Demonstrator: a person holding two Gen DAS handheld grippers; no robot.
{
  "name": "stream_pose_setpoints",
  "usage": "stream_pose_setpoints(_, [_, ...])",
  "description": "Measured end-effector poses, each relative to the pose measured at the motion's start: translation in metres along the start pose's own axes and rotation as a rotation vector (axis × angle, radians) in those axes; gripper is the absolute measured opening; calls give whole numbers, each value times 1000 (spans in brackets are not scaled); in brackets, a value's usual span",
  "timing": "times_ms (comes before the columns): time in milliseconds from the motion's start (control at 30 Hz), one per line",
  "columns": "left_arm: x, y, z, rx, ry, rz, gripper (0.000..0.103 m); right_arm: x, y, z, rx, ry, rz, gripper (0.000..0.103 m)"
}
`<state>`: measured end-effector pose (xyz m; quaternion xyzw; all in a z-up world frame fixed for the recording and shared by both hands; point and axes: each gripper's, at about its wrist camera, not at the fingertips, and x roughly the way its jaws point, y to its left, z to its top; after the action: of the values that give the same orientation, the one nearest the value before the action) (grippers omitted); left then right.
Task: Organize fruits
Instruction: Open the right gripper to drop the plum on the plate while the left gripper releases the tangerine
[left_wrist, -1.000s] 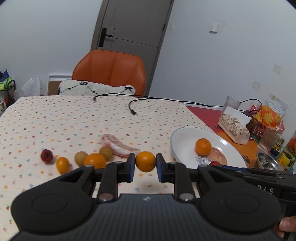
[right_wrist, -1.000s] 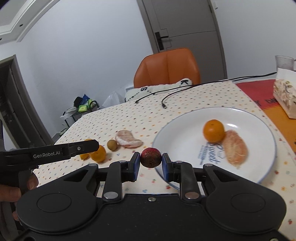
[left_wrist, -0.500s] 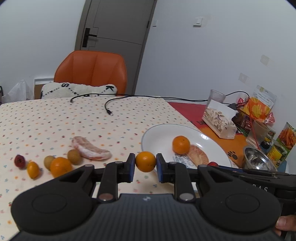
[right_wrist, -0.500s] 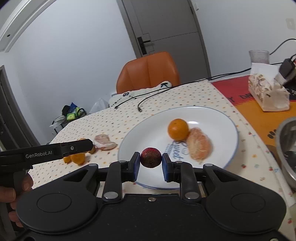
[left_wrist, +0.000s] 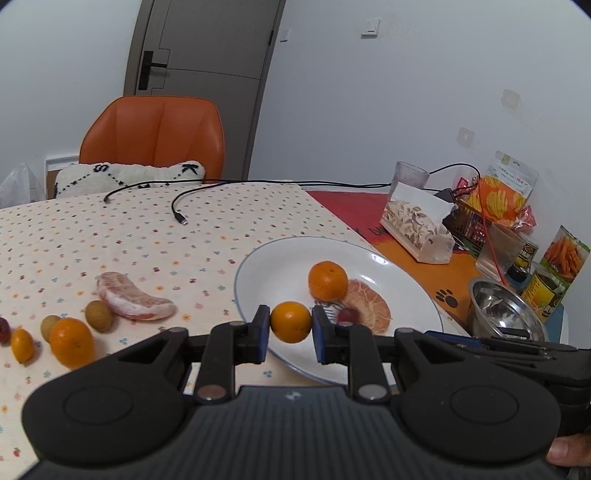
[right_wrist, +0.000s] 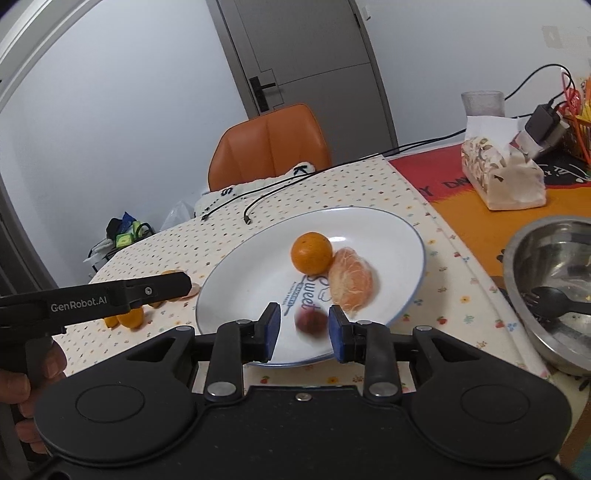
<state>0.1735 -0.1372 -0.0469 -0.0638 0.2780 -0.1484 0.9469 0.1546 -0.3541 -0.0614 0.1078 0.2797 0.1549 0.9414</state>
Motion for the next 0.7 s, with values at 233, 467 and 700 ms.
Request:
stream_pose_setpoints(233, [7, -9, 1, 6, 6, -23, 23, -4, -6, -2, 8, -2, 3, 32])
stream_pose_setpoints(467, [3, -2, 2, -2, 5, 31, 45, -4, -5, -1, 6, 0, 9, 35])
stream_pose_setpoints(700, [-14, 19, 1, -26, -37, 122, 80, -1, 1, -1, 3, 5, 17, 39])
